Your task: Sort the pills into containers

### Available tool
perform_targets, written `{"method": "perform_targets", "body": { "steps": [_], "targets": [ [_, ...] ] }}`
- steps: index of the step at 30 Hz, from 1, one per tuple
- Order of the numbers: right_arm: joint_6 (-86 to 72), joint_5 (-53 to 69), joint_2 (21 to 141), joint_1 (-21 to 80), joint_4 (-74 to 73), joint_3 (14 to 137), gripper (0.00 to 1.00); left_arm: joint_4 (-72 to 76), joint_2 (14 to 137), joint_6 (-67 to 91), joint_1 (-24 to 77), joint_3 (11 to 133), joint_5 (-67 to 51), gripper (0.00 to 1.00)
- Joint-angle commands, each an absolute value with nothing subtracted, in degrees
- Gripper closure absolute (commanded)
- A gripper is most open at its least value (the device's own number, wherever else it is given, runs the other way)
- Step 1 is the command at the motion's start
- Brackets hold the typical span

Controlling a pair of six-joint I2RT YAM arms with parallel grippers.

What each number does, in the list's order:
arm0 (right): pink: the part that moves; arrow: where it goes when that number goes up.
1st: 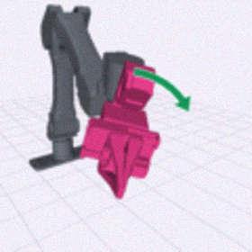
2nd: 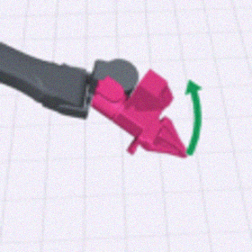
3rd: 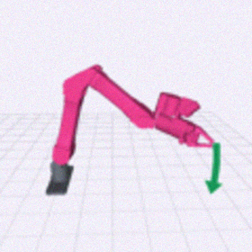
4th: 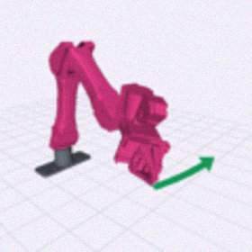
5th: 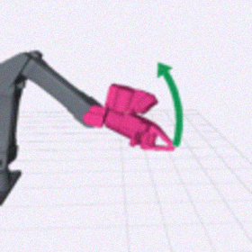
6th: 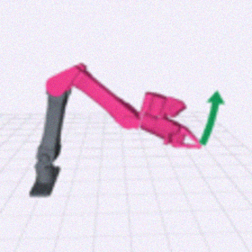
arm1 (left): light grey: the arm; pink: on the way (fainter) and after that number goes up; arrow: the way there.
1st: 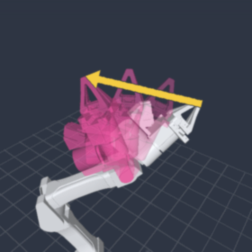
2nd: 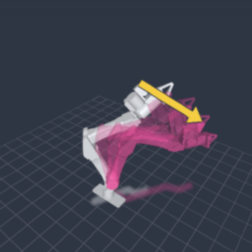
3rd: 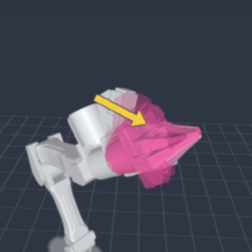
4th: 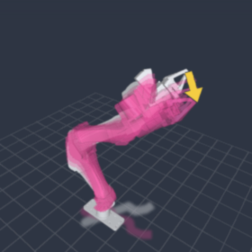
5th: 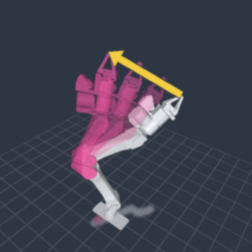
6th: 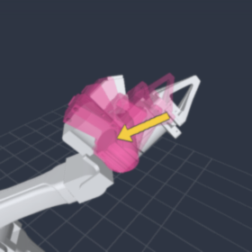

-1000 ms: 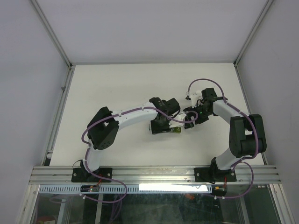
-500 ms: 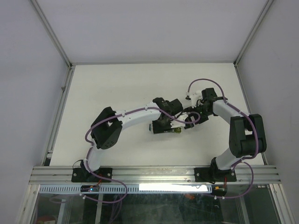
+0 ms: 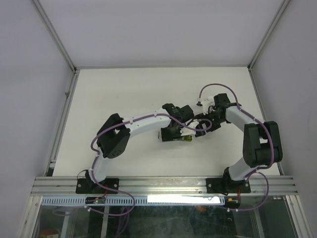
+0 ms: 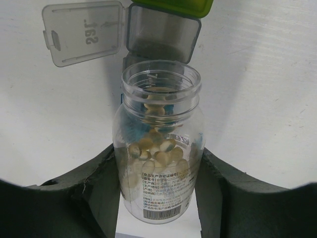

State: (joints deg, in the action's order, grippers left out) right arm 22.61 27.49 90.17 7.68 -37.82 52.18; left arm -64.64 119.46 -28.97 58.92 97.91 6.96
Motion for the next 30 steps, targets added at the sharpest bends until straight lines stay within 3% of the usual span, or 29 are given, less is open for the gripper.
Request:
{"method": "perform_targets", "body": {
  "steps": [1, 30],
  "targets": [
    [23.12, 29.09, 88.57, 7.21, -38.24, 54.67, 0.13, -65.87, 118.82, -28.09, 59.53, 100.81, 9.35, 1.00],
    [22.91, 30.48, 87.87, 6.46, -38.57, 54.58, 0.12, -66.63, 119.62, -27.54, 59.59, 101.58, 11.61, 1.00]
  ]
}}
